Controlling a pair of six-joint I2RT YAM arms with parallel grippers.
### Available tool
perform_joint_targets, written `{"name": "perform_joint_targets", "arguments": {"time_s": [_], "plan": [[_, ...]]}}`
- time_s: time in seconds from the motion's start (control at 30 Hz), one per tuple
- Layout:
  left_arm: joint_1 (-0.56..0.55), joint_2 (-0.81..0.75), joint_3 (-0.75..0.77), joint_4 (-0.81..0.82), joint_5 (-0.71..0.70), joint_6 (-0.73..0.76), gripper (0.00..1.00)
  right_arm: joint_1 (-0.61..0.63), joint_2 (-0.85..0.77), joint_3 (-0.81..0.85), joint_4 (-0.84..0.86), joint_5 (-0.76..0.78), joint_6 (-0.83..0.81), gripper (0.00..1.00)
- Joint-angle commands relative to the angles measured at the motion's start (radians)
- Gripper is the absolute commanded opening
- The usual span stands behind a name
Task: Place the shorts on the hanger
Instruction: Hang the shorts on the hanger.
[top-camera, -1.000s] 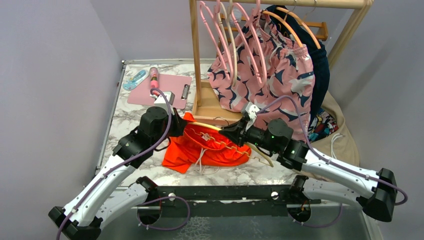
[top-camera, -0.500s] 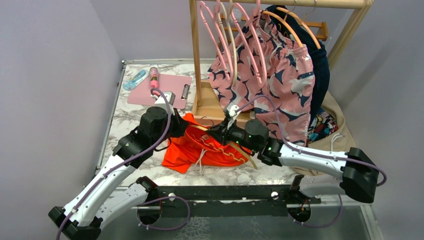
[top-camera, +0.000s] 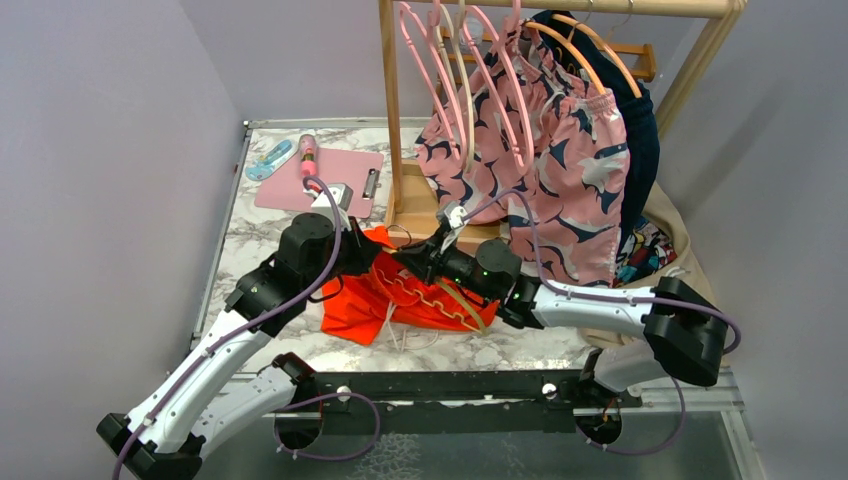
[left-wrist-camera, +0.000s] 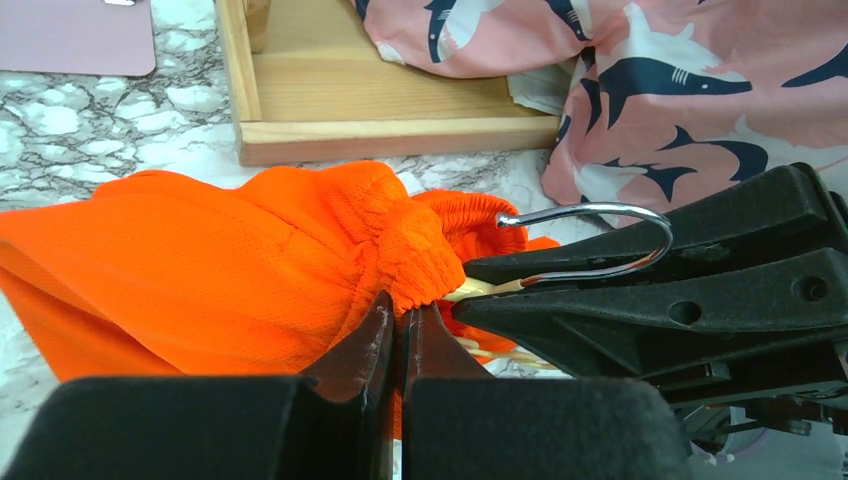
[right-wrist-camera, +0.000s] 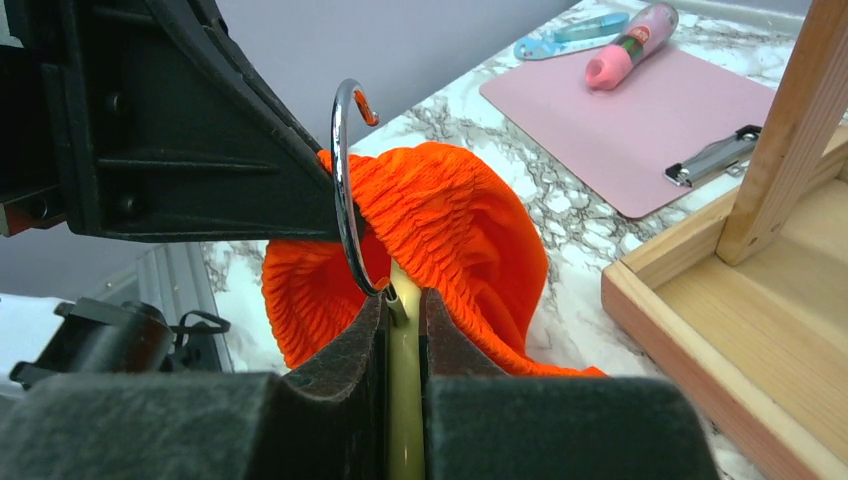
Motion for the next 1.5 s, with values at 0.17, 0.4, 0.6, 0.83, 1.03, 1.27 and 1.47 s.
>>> {"name": "perform_joint_targets", "arguments": {"time_s": [0.17, 0.4, 0.6, 0.83, 1.03, 1.27, 1.47], "plan": [[-0.003, -0.007, 0.032, 0.040, 0.048, -0.030, 0.00, 0.022, 0.073, 0.047, 0.196, 0.080, 0.044, 0.01], [-0.003, -0.022, 0.017, 0.052, 0.084, -0.053, 0.00, 0.022, 0.127, 0.054, 0.294, 0.093, 0.046, 0.01], [-0.003, -0.044, 0.039, 0.047, 0.020, -0.061, 0.00, 0.042, 0.144, 0.052, 0.345, 0.094, 0.065, 0.01], [-0.003, -0.044, 0.076, -0.057, -0.232, -0.122, 0.00, 0.058, 0.076, 0.012, 0.313, 0.114, 0.053, 0.01], [-0.003, -0.036, 0.081, -0.043, -0.244, -0.152, 0.00, 0.059, 0.080, -0.001, 0.291, 0.103, 0.065, 0.01], [-0.003, -0.013, 0.061, 0.016, -0.068, -0.150, 0.00, 0.063, 0.140, 0.060, 0.314, 0.092, 0.074, 0.01], [-0.003, -0.046, 0.029, 0.032, -0.020, -0.184, 0.00, 0.070, 0.200, 0.111, 0.335, 0.164, 0.070, 0.01]]}}
